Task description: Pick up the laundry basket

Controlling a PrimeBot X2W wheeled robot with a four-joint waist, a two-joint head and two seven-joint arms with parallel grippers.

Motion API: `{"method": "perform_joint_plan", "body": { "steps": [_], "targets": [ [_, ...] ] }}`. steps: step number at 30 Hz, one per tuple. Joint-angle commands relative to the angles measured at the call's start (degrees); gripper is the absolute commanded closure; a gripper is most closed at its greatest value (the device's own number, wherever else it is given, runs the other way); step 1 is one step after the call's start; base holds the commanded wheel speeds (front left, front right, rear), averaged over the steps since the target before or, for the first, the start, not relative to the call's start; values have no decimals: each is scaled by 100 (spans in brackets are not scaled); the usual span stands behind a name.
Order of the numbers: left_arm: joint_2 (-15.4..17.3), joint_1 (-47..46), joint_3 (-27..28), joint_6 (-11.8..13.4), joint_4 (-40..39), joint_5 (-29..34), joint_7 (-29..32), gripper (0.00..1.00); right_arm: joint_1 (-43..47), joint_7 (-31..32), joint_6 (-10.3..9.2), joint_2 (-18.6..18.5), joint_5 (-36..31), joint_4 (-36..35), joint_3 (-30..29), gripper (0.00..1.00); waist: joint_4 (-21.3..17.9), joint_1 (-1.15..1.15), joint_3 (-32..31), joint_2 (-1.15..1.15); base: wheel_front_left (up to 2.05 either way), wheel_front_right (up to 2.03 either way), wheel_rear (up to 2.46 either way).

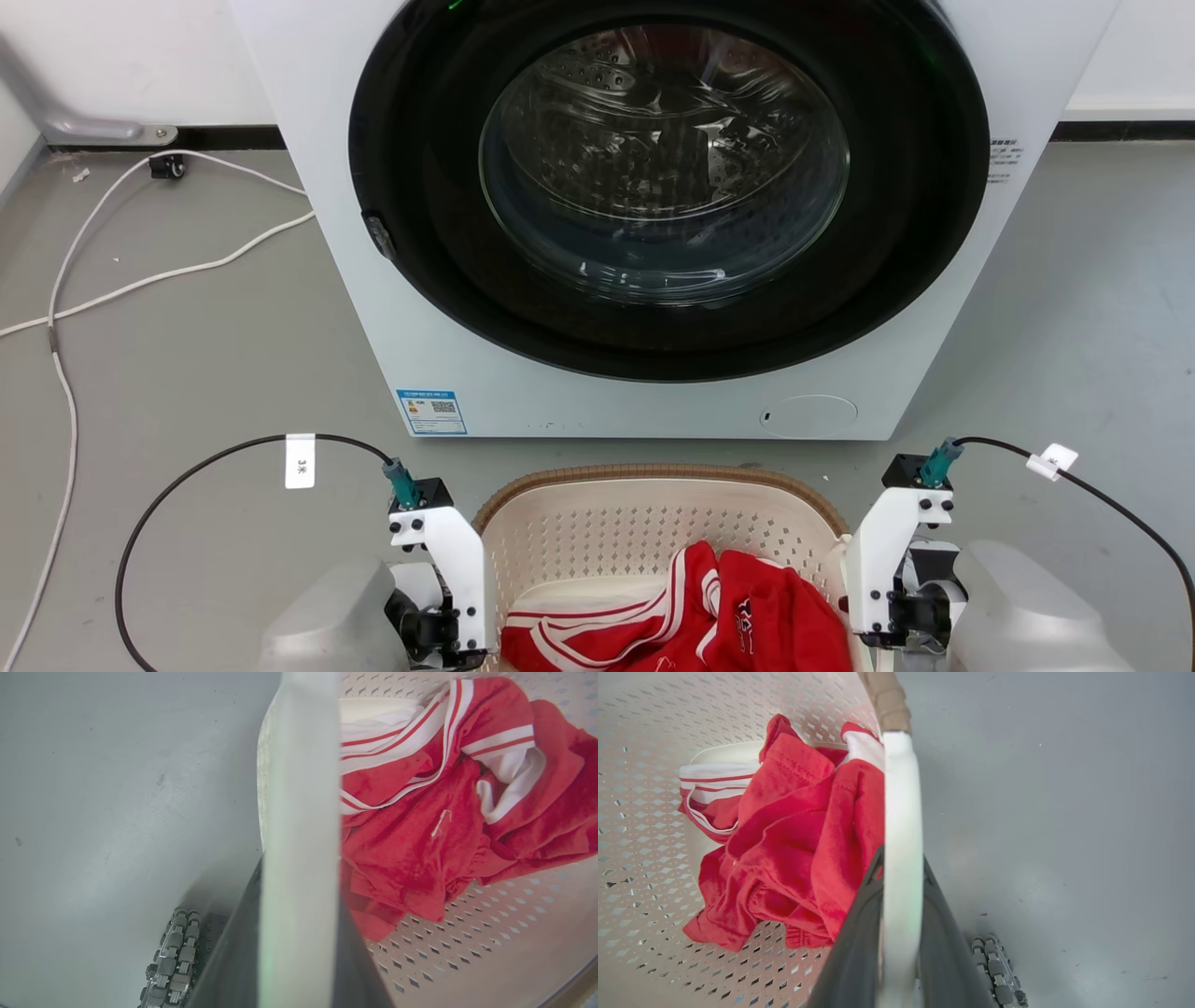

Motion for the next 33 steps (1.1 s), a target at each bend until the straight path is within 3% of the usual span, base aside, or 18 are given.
{"method": "perform_joint_plan", "body": {
  "steps": [1,33],
  "targets": [
    [-65,-111,-5,-85,-50,-65,-23,100,-100,5,16,23,-20,-26,-20,100,-7,0,3,0,0,0,0],
    [-54,-143,-173,-85,-10,-224,-73,100,-16,140,17,91,-216,-24,-308,100,-25,0,50,0,0,0,0]
  ]
}}
